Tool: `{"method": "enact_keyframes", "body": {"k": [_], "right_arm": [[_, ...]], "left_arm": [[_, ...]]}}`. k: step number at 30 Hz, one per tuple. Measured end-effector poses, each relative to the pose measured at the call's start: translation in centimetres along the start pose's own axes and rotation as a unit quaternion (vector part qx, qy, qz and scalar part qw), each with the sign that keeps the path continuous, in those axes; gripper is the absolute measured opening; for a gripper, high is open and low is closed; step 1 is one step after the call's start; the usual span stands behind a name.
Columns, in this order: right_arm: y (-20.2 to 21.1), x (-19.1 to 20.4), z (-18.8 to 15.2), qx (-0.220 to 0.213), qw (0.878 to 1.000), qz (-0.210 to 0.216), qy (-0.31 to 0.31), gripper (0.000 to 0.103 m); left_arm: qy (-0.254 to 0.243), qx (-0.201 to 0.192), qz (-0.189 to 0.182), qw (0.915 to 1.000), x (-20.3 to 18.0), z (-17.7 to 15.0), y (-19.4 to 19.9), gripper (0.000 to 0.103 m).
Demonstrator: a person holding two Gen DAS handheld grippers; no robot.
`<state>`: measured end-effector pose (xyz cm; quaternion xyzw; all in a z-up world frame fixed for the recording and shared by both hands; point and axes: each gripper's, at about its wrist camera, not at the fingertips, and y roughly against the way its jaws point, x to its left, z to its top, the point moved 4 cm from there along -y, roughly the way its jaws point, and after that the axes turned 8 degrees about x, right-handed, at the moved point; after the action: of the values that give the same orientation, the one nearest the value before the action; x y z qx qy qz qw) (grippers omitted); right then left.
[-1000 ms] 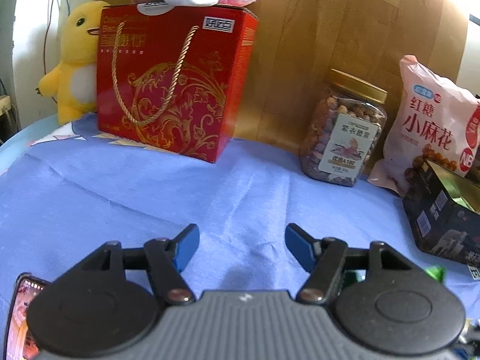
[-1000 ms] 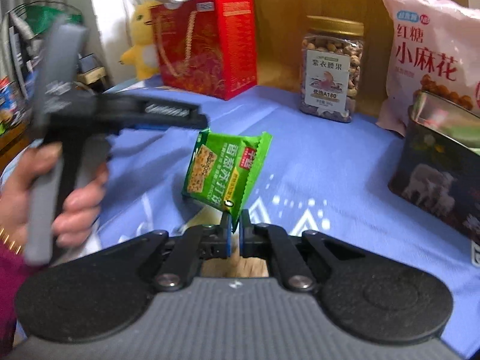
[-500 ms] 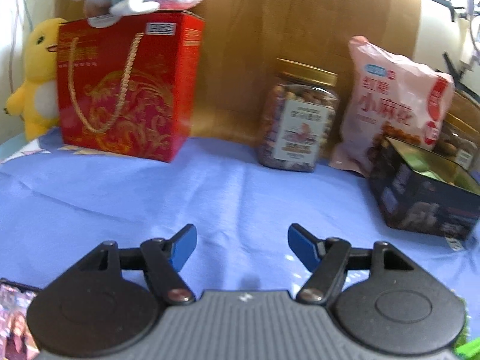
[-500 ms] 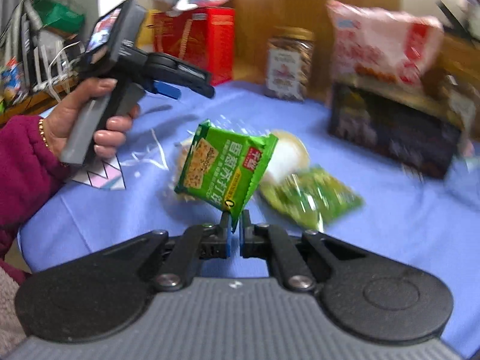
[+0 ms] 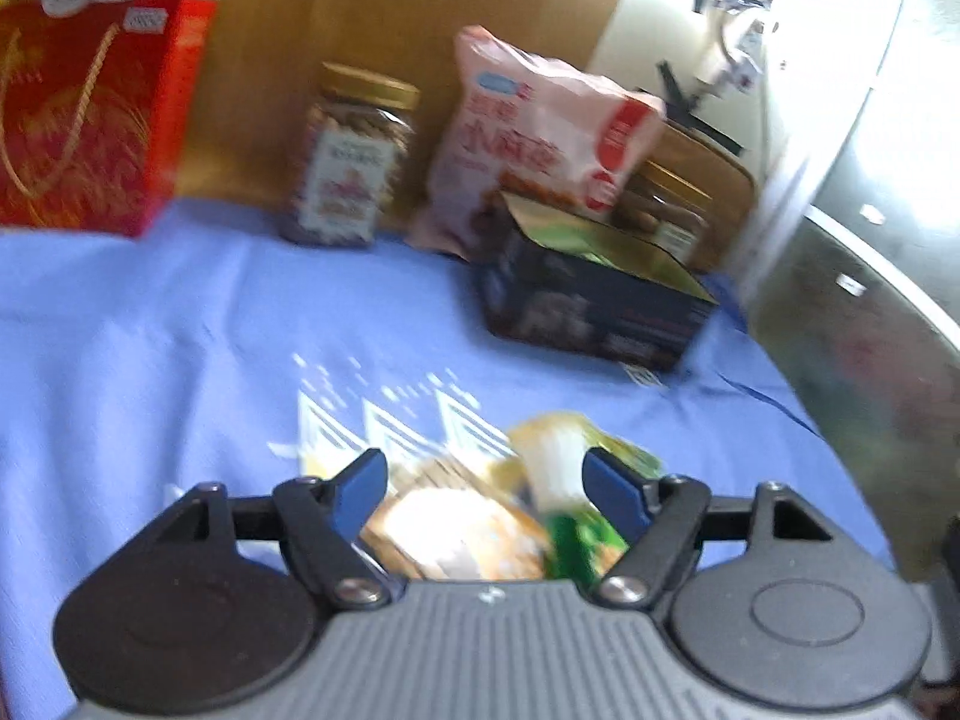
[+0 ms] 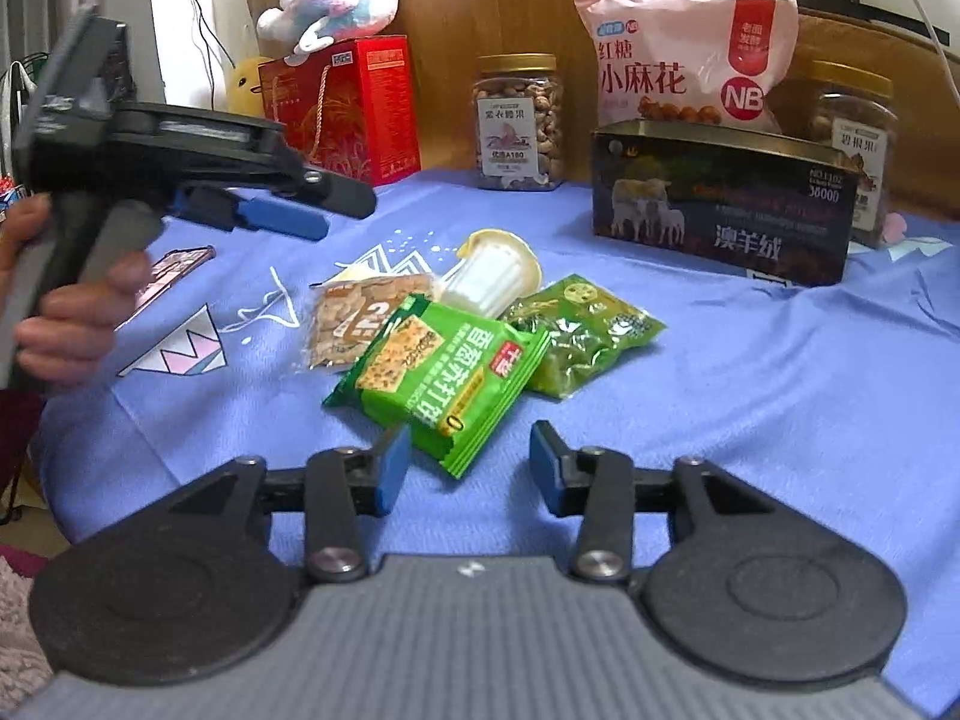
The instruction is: Organize snacks
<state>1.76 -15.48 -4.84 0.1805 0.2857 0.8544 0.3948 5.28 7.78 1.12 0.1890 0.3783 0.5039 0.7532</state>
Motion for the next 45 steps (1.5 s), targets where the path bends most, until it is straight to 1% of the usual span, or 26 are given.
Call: {"method": "enact_keyframes", "body": {"k": [5, 8, 10, 29, 45], "right_arm": [[0.0, 0.3, -0.5, -0.007, 1.000, -0.014, 0.025, 0.052], [0.0, 0.2, -0.6, -0.012, 0.999, -0.016, 0.028, 0.057], [0.0, 0.0, -0.7, -0.015, 0.999, -0.016, 0.026, 0.057], [-0.1, -0.1, -0.6, -0.017, 0.999, -0.019, 0.024, 0.059], [-0.1, 0.1, -0.6, -0.017, 0.999, -0.020, 0.024, 0.060]], "left_arm": [[0.006, 0.025, -0.026, 0.9993, -0.9, -1.5, -0.5, 0.074], [-0.002, 0.035, -0.025, 0.9991, -1.7, -2.0, -1.1, 0.074], [-0.005, 0.038, -0.025, 0.9990, -1.9, -2.0, -1.5, 0.074], [-0.006, 0.046, -0.036, 0.9983, -2.0, -2.1, -2.3, 0.074], [-0.008, 0.047, -0.038, 0.9981, -2.1, -2.1, -2.4, 0.074]]}}
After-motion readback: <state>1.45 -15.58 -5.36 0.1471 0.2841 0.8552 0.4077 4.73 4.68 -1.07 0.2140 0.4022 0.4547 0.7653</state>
